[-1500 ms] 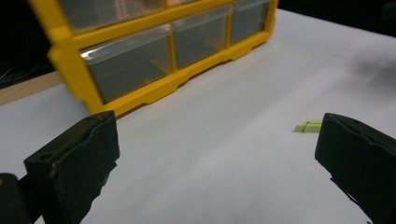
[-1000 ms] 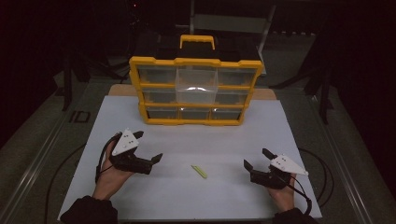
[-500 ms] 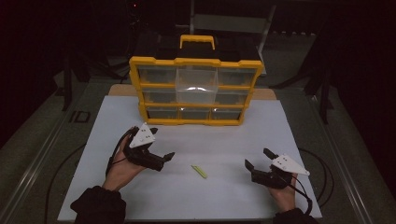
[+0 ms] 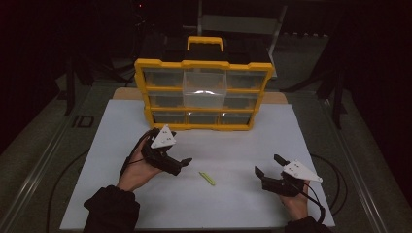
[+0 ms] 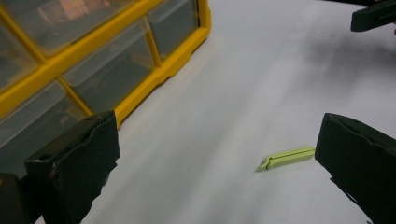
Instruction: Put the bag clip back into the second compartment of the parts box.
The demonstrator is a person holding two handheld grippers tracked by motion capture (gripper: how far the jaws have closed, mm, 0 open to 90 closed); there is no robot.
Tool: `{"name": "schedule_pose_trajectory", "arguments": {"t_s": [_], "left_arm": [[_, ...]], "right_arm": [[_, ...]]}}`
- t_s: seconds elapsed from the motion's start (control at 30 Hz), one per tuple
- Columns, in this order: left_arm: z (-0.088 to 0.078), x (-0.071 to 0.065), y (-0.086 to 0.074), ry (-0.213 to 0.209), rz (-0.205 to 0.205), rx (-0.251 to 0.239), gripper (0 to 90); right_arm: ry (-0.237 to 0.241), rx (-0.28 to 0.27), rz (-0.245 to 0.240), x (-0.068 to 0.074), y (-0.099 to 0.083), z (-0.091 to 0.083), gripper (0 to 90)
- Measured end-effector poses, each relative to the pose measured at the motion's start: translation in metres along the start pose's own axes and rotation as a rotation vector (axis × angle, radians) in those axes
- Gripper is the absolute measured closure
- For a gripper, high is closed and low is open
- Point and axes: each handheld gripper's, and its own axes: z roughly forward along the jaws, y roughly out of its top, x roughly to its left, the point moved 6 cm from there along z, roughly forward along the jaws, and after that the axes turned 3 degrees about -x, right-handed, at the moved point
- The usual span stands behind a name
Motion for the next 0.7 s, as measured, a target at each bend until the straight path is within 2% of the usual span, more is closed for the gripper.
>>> {"name": "schedule_pose_trajectory", "arguments": {"t_s": [0.27, 0.5, 0.6, 0.7], "left_arm": [[0.011, -0.005, 0.003, -0.05, 0.003, 0.043, 1.0], [0.022, -0.009, 0.003, -0.077, 0.04, 0.095, 1.3], [0.024, -0.01, 0.003, -0.083, 0.042, 0.101, 1.4], [0.032, -0.013, 0.001, -0.101, 0.064, 0.14, 1.4]], "right_arm": [[0.001, 0.002, -0.002, 0.0, 0.0, 0.0, 13.4], [0.004, 0.003, 0.0, -0.001, 0.0, 0.0, 13.4], [0.005, 0.003, -0.002, 0.0, 0.0, 0.0, 13.4], [0.005, 0.004, -0.003, 0.0, 0.0, 0.0, 13.4]]}}
